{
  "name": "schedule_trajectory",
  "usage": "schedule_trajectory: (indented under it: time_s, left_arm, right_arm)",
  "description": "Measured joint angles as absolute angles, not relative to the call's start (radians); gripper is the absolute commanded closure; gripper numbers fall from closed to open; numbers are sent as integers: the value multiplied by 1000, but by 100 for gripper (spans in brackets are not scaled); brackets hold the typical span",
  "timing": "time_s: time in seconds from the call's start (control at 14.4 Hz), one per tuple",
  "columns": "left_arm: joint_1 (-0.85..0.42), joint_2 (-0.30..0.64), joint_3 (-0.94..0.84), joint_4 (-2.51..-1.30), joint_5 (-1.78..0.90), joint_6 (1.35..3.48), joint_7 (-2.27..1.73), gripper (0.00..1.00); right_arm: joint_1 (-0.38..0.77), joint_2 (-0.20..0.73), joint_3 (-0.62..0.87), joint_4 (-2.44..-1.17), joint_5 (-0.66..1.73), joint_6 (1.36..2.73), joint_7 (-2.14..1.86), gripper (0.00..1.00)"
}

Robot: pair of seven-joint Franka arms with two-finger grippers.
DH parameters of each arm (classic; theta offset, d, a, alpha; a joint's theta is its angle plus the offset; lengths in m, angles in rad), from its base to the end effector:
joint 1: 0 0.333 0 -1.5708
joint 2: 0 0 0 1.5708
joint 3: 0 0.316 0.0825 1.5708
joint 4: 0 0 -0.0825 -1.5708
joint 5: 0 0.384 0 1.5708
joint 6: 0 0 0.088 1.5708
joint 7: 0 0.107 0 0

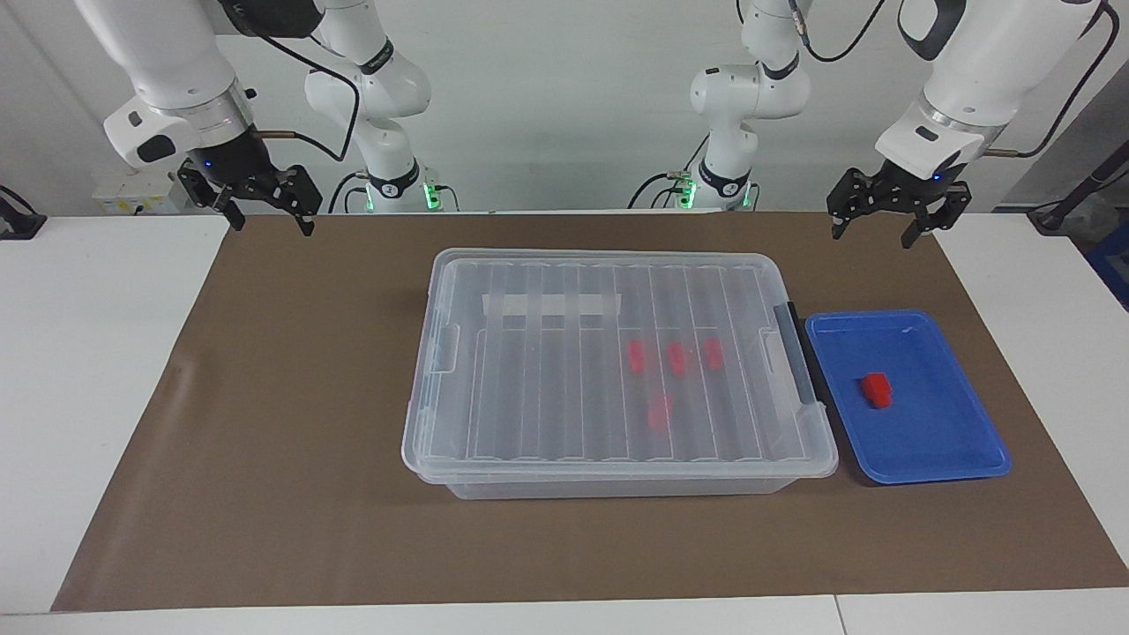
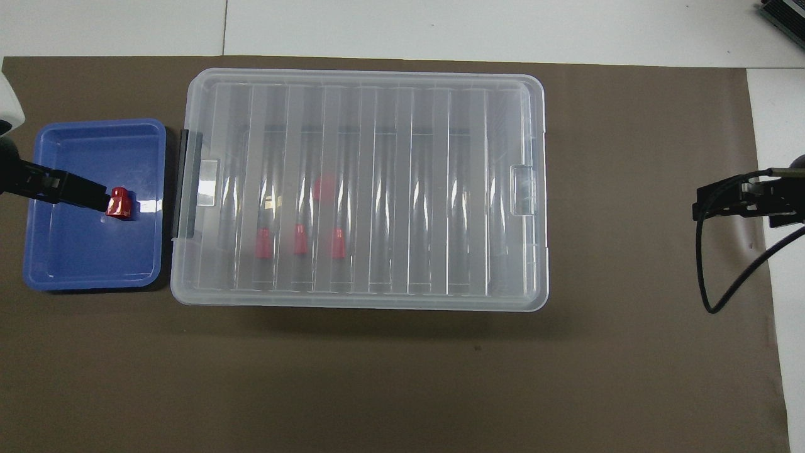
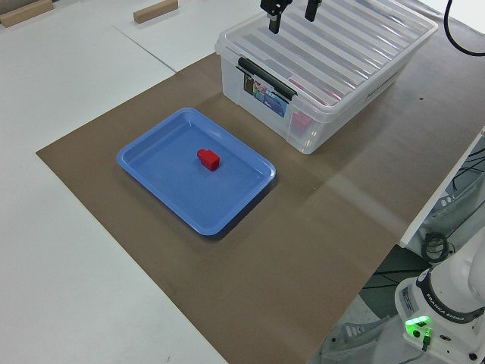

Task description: Place red block in blue tray from box

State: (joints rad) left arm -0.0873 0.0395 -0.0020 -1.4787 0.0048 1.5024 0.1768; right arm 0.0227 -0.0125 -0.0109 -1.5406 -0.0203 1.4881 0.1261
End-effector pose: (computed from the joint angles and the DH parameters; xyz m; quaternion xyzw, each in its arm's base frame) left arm 0.5582 -0.0494 0.6397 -0.9911 0.1325 0.0080 0.0020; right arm 0.5423 0.0040 0.6384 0.9981 -0.0577 -0.0193 0.0114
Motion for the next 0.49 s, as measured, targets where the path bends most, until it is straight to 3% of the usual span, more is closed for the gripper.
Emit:
schedule_trajectory:
  time_s: [0.49]
  left_arm:
    - [-87, 21, 9, -1471, 7, 1494, 177, 0]
  right_arm:
    - [23, -13, -11, -1541, -20, 1488, 126, 0]
